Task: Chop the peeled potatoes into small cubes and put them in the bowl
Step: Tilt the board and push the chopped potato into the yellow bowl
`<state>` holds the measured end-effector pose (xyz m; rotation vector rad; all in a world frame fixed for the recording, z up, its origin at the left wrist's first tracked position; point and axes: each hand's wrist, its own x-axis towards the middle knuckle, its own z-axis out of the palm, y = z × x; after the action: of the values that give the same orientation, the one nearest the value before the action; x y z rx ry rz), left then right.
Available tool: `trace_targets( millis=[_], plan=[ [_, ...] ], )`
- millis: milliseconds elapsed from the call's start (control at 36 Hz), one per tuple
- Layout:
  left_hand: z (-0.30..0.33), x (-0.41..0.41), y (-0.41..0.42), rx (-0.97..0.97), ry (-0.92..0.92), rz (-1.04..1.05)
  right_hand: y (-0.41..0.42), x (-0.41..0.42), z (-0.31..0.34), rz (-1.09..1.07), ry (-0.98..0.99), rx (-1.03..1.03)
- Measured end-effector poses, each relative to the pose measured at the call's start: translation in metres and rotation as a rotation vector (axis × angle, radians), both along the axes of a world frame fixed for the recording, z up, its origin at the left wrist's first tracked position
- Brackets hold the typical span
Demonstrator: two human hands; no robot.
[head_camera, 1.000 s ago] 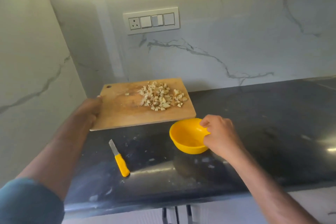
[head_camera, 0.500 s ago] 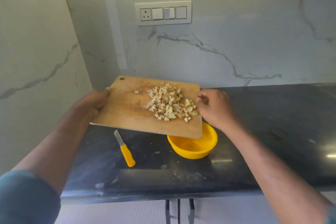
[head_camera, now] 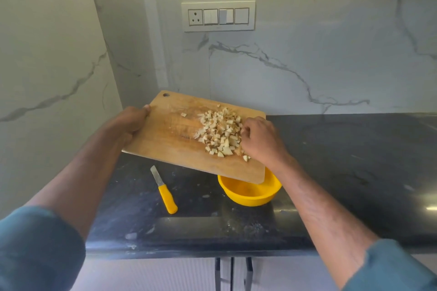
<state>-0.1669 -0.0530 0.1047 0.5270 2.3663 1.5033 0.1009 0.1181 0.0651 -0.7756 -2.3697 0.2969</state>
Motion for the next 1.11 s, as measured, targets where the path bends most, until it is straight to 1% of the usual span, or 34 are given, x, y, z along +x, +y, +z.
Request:
trace_targets(
  millis=[194, 389, 472, 528, 583, 639, 833, 944, 1000, 1111],
  plan=[
    [0.0, -0.011, -0.001, -0.013, -0.021, 0.005, -0.004, 0.015, -0.007, 0.085, 0.008, -0.109],
    [-0.002, -0.012, 0.001, -0.02, -0.017, 0.015, -0.014, 0.027, -0.016, 0.123, -0.006, -0.087],
    [-0.001, -0.012, 0.001, -0.023, -0.005, 0.018, -0.017, 0.034, -0.018, 0.149, -0.021, -0.114],
    [-0.001, -0.013, 0.002, -0.022, 0.007, 0.019, -0.018, 0.037, -0.018, 0.147, 0.011, -0.134],
    [-0.001, -0.013, 0.003, -0.031, 0.013, 0.017, -0.017, 0.037, -0.015, 0.105, 0.097, -0.105],
    [0.0, -0.012, 0.004, -0.035, 0.013, 0.014, -0.015, 0.032, -0.012, 0.084, 0.143, -0.077],
    [0.005, -0.01, 0.006, -0.028, 0.01, 0.013, -0.024, 0.021, -0.012, 0.118, 0.056, -0.039],
    [0.007, -0.009, 0.005, -0.032, 0.014, 0.013, -0.027, 0.027, -0.016, 0.12, 0.029, -0.085],
    [0.007, -0.009, 0.004, -0.029, 0.01, 0.012, -0.029, 0.029, -0.016, 0.119, 0.049, -0.092],
    [0.008, -0.007, 0.005, -0.024, 0.003, 0.004, -0.034, 0.028, -0.012, 0.233, 0.06, -0.075]
  ],
)
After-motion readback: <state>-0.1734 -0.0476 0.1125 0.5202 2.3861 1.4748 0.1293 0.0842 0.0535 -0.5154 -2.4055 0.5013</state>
